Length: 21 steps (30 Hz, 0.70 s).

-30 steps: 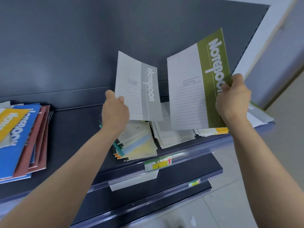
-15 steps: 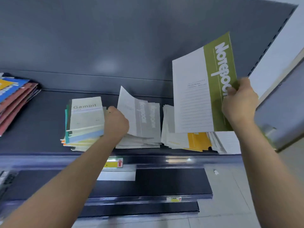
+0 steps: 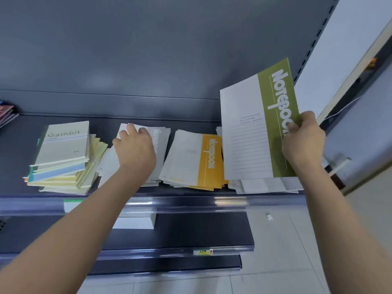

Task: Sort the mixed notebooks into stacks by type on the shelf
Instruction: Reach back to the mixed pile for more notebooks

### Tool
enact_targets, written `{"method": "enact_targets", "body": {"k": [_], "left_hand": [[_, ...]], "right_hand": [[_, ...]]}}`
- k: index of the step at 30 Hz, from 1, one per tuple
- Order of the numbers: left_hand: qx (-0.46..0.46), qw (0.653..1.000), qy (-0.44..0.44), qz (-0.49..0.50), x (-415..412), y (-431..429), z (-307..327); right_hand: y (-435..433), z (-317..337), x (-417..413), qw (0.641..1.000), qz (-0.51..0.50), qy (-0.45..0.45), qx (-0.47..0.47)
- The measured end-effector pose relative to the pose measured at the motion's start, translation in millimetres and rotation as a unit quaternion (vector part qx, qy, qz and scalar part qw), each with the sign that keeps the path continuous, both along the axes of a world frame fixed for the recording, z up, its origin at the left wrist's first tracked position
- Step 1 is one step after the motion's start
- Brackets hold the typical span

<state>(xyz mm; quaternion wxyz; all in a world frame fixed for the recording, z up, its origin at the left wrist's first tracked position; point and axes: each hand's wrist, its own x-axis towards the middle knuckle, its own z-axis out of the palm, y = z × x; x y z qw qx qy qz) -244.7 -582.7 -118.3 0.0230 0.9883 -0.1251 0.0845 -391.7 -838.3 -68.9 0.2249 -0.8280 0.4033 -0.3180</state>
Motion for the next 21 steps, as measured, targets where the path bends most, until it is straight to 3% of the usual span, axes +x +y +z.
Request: {"method": "enact_targets", "body": {"k": [7,16,21], "left_hand": [[-0.124,0.978,-0.061,-0.159,-39,-61,30],[-0.176,0.955,-0.108,-0.215,-53,-81,42],[-0.159,0.941,-0.166,-0.248,-50,-80,38]], "right_hand": [[-48,-26,-14,0.997,-0.019,0.071,0.021],[-74,-77,0,0.984,-0.02,0.176,0.007],[-65,-83,9,0.968,-0.026,0.226,-0.103]]}}
